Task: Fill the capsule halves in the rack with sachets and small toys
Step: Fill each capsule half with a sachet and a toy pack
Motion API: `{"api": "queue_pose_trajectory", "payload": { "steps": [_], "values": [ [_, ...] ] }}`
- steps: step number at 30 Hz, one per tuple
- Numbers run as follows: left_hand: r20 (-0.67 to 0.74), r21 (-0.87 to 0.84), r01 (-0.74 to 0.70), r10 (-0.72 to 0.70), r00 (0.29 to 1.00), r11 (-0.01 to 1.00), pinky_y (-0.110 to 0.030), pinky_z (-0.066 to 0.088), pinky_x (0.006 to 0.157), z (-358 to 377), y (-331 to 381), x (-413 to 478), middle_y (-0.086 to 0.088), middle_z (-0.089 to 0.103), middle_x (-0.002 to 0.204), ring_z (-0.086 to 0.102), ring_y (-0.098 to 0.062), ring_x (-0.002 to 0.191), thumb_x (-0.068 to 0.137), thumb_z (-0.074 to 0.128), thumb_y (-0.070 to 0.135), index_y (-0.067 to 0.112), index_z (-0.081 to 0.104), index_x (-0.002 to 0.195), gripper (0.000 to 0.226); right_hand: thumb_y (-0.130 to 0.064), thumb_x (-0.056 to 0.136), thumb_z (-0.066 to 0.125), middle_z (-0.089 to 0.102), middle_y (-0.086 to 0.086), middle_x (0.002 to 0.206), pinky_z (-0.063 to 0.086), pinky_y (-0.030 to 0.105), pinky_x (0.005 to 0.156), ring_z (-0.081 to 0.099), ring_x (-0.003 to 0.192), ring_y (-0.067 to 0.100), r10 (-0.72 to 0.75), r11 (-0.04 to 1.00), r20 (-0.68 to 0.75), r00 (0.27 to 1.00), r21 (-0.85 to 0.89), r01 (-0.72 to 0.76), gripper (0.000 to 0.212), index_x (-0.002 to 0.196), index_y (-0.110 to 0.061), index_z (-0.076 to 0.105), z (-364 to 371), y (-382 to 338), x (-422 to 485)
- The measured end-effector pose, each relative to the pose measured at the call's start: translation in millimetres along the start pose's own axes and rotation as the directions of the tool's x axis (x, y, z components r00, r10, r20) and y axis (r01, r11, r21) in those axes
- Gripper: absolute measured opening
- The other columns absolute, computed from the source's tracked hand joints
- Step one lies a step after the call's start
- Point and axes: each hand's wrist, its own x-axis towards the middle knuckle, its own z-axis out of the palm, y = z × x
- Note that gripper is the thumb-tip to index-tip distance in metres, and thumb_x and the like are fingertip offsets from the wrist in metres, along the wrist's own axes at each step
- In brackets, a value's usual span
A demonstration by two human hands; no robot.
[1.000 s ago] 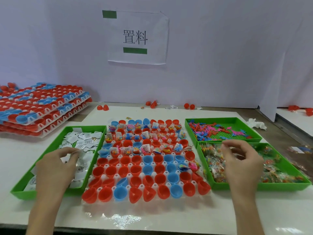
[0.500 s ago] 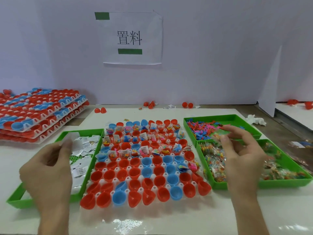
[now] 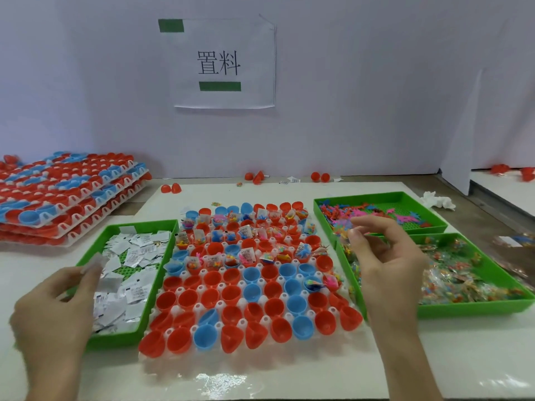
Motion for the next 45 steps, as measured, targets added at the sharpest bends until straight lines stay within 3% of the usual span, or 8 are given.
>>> {"api": "queue_pose_trajectory", "payload": {
  "steps": [5,9,11,14,27,33,38,45],
  "values": [
    [0.009,-0.093,0.038,-0.037,0.999,0.995,-0.039,0.048,0.098,8.4,33.9,-28.1,-0.006,0.067,0.118,0.063,-0.021,0.107,0.079,0.056,0.070,0.014,0.065,0.123,0.071,-0.004,0.088,0.072,0.071,-0.007,0.083,0.053,0.017,0.064,0.068,0.073,0.008,0.011,1.000,0.039,0.999,0.004,-0.011,0.026,0.089,-0.029,0.072,3.3,-5.7,-3.8],
    [0.016,-0.323,-0.010,0.015,1.000,0.946,-0.013,0.049,0.067,26.4,87.0,-84.5,0.018,0.073,0.084,0.063,0.012,0.074,0.075,0.062,0.065,0.035,0.075,0.093,0.037,-0.013,0.082,0.077,0.073,-0.006,0.083,0.055,0.017,0.072,0.069,0.080,0.009,0.064,0.988,0.163,0.985,0.130,-0.085,0.015,0.085,-0.027,0.073,11.7,-23.4,-9.5],
    [0.140,-0.382,-0.044,0.105,0.985,0.923,-0.006,0.050,0.061,41.6,108.1,-109.3,0.017,0.074,0.075,0.067,0.007,0.070,0.084,0.065,0.045,0.040,0.075,0.077,0.012,-0.026,0.077,0.078,0.072,-0.006,0.082,0.055,0.018,0.072,0.068,0.078,0.008,0.082,0.941,0.323,0.943,0.288,-0.180,0.009,0.085,-0.027,0.073,16.8,-35.3,-15.5],
    [0.312,-0.419,-0.110,0.257,0.915,0.901,-0.010,0.052,0.064,58.5,125.3,-132.4,0.009,0.075,0.074,0.071,-0.005,0.071,0.091,0.064,0.024,0.042,0.075,0.078,0.025,-0.040,0.073,0.083,0.068,-0.002,0.085,0.054,0.022,0.075,0.064,0.079,0.012,0.034,0.866,0.509,0.860,0.415,-0.280,0.022,0.087,-0.026,0.072,21.9,-49.0,-24.5],
    [0.481,-0.490,-0.130,0.392,0.784,0.862,-0.007,0.051,0.068,62.5,140.1,-150.7,0.013,0.076,0.080,0.072,-0.001,0.080,0.093,0.061,0.005,0.024,0.075,0.096,0.024,-0.011,0.082,0.071,0.070,0.001,0.083,0.059,0.031,0.071,0.069,0.081,0.019,0.055,0.925,0.372,0.927,0.331,-0.188,0.014,0.082,-0.024,0.074,30.2,-50.2,-29.2],
    [0.501,-0.504,-0.093,0.378,0.778,0.859,-0.012,0.053,0.071,62.3,141.2,-151.5,0.009,0.073,0.075,0.071,-0.007,0.079,0.079,0.064,0.038,0.030,0.073,0.088,0.015,-0.015,0.083,0.070,0.071,-0.001,0.087,0.058,0.049,0.080,0.069,0.088,0.022,0.016,0.976,0.365,0.931,0.197,-0.094,0.015,0.084,-0.030,0.073,27.5,-47.1,-28.0],
    [0.426,-0.539,-0.113,0.386,0.819,0.835,-0.007,0.050,0.066,59.0,139.2,-146.1,0.011,0.076,0.076,0.072,-0.002,0.075,0.087,0.060,0.030,0.028,0.076,0.085,0.016,-0.022,0.087,0.067,0.073,-0.003,0.091,0.056,0.022,0.076,0.070,0.086,0.014,0.016,0.980,0.557,0.830,0.157,-0.125,0.013,0.092,-0.031,0.073,17.7,-46.4,-17.0],
    [0.385,-0.497,-0.187,0.409,0.827,0.847,-0.005,0.048,0.064,54.5,131.2,-138.8,0.015,0.074,0.071,0.070,-0.002,0.072,0.086,0.060,0.031,0.029,0.076,0.077,0.019,-0.021,0.095,0.066,0.070,-0.017,0.095,0.042,0.008,0.065,0.063,0.089,-0.002,0.273,0.863,0.411,0.870,-0.504,-0.033,0.012,0.098,-0.029,0.074,10.2,22.4,65.9]
  ]
}}
